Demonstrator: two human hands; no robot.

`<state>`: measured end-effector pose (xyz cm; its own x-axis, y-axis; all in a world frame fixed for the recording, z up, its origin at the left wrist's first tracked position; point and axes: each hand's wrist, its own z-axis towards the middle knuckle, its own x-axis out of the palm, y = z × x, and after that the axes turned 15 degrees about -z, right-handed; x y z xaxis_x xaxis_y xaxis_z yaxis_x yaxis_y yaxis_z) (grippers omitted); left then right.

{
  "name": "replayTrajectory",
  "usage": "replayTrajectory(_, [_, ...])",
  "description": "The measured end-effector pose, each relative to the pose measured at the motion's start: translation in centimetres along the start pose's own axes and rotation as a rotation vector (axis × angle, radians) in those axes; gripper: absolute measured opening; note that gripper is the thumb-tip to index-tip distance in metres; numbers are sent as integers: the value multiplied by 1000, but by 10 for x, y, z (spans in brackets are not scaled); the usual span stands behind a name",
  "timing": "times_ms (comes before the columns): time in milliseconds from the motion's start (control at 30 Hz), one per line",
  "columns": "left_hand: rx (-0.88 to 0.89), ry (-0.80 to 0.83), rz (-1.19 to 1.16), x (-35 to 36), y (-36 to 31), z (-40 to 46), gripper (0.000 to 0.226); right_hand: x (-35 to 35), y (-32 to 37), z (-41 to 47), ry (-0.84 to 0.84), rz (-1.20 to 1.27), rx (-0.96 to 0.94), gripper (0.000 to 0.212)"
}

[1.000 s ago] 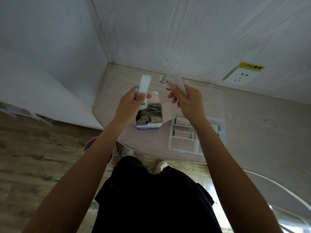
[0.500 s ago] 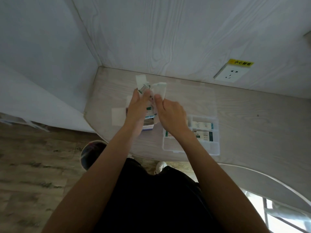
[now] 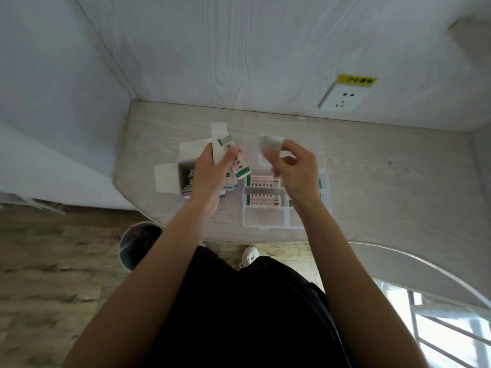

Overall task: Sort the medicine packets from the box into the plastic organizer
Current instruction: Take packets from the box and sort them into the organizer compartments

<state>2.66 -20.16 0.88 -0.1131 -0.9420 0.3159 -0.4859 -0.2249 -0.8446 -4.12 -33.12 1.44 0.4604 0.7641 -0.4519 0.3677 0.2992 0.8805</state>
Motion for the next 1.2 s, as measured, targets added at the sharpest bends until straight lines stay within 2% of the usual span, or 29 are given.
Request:
replayTrajectory(100, [6,-15,53,-7,0,-1,5,-20,-16,-2,-20,-134,-175,29])
replayTrajectory(167, [2,5,91,-11,3,-4,4,-30,-27,-5,-18,-298,-272,30])
replayTrajectory(233, [25,49,144,-14,7,-11,4,-36,-36,-6,-4,-312,-228,29])
replayTrajectory(300, [59,103,208,-14,13,-20,3,-41,-46,-6,1,-305,-169,19])
replayTrajectory(367, [79,156,245,-12,22,-27,2,-45,-57,-6,-13,-385,-192,8])
replayTrajectory(433, [76,183,281,-11,33,-33,4,-46,-68,-3,0,-405,-196,14])
replayTrajectory(600, [72,132,381,-16,64,-50,20,-43,-73,1,167,-385,-173,35])
replayTrajectory(800, [45,-8,434,-32,90,-51,12,-27,-62,7,366,-608,-319,29])
replayTrajectory(900, [26,-31,443,-37,95,-51,9,-14,-61,8,411,-729,-399,26])
replayTrajectory(1033, [6,-64,419,-41,97,-50,8,-2,-64,7,452,-1036,-519,30])
replayTrajectory(1200, [-14,-69,400,-42,96,-50,8,1,-68,-1,449,-1102,-551,36])
